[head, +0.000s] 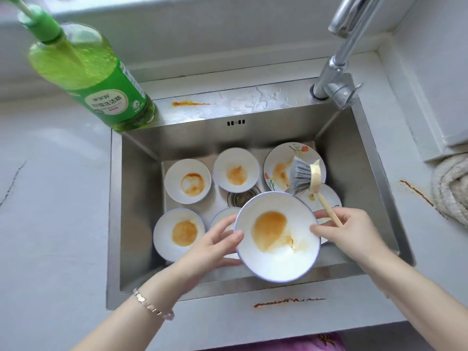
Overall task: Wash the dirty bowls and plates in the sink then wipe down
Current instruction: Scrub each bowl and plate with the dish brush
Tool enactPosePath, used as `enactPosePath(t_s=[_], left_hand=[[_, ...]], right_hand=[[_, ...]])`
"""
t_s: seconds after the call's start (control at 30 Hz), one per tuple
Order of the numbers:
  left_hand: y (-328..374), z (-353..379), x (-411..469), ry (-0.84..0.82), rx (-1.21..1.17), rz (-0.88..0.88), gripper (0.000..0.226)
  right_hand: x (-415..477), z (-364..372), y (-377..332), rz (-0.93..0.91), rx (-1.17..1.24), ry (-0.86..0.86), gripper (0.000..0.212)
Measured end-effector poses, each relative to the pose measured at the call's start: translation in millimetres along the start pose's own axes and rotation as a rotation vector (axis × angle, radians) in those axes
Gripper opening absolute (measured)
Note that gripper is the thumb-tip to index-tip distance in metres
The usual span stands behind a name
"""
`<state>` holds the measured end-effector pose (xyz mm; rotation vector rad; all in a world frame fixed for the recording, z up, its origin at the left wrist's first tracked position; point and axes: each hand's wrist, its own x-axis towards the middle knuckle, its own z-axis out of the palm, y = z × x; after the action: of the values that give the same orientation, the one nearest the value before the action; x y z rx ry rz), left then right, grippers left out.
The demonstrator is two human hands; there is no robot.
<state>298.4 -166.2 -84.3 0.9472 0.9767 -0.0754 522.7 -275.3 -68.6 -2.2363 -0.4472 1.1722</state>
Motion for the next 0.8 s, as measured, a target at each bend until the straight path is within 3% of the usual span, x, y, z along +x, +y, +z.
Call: enactPosePath(t_s=[0.13,0.23,0.4,0.53,0.7,0.8], left_hand=[[7.3,10.7,-31.7,0.04,-0.162,0.096,0.052],[12.9,11.0,-46.4,0.083,-0.244,0.14,0.051],[28.4,16.6,-60.9,0.276,-0.169,0.246,0.034],[36.4,15.4,-66.5,0.405,0.012,0.377,0.031],[52.2,6.7,-66.2,0.535,0.024,0.394,0.042],[53.3,0.2,-64.6,0.58,0.16,0.438,0.042]], right_hand=[[-31.1,7.5,-25.8,0.001,0.109,-0.069,0.016],[-48.7,6.3,-38.2,-0.081,0.012,-0.086,0.013],[-81.0,-14.8,-51.0,-0.47,-0.438,-0.04,0.032],[-87.1,-14.9,-58.1,-0.85,-0.688,0.081,0.026],[-82.6,12.1,-72.2,-0.902,-0.917,0.058,0.032],[-100.9,24.8,-69.1,-0.768,-0.747,-0.225,0.035]])
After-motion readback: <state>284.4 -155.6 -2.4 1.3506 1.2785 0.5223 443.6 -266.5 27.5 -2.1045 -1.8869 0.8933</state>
